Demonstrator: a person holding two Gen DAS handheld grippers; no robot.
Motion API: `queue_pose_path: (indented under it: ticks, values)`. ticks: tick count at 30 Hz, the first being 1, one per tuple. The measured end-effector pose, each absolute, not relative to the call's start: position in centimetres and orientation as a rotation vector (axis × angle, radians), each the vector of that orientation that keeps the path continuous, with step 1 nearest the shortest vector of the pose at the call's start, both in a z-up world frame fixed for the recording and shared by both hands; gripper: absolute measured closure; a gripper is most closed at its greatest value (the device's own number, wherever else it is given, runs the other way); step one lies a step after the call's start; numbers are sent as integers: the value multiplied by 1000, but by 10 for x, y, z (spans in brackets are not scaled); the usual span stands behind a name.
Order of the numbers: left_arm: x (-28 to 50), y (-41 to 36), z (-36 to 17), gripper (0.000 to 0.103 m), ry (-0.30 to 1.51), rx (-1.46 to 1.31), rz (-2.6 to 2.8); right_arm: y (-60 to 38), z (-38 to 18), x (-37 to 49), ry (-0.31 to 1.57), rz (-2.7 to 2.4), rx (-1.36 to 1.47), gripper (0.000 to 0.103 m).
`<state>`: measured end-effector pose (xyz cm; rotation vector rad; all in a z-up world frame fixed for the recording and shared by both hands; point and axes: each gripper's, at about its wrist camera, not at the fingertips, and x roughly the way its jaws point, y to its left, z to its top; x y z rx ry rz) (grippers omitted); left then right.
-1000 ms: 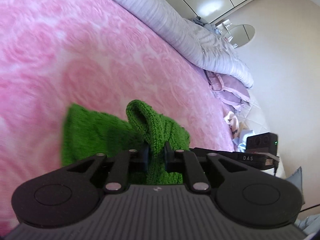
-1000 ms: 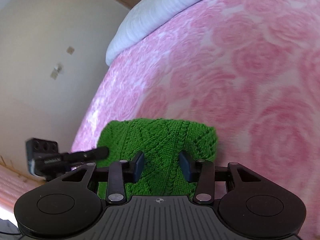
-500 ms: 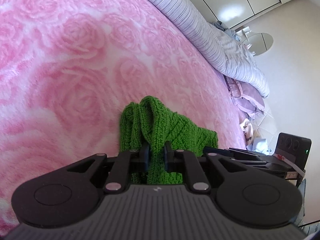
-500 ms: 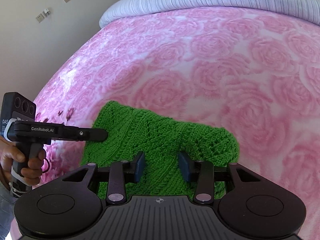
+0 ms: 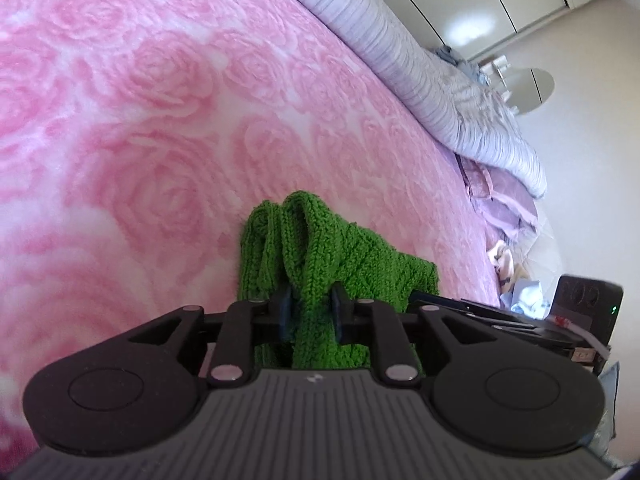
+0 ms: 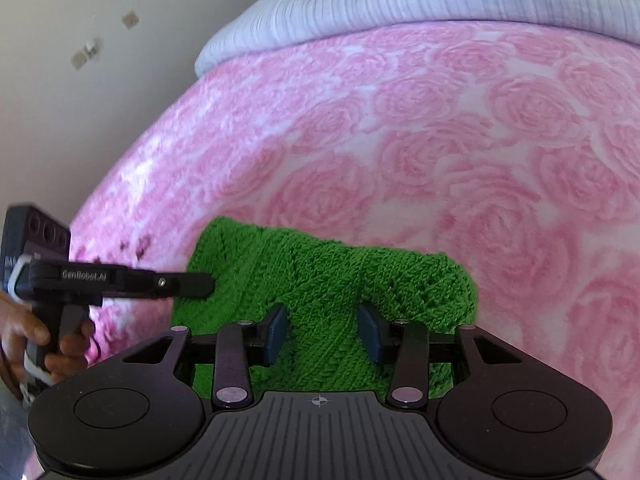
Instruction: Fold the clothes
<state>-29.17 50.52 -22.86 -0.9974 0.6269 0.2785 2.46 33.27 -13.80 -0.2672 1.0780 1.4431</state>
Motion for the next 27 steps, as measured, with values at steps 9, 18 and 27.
queue_pose_path:
  ticks: [9, 18, 27]
  values:
    - [-359, 454, -230, 72, 574, -1139, 301, 226, -129, 32, 1123, 1335, 10, 52]
    - [-352, 428, -233, 95, 611, -1084, 321, 201, -141, 4, 1192, 1315, 50, 61]
    - [-380, 431, -223, 97, 571, -1024, 363, 219, -139, -32, 1101, 1309, -133, 64]
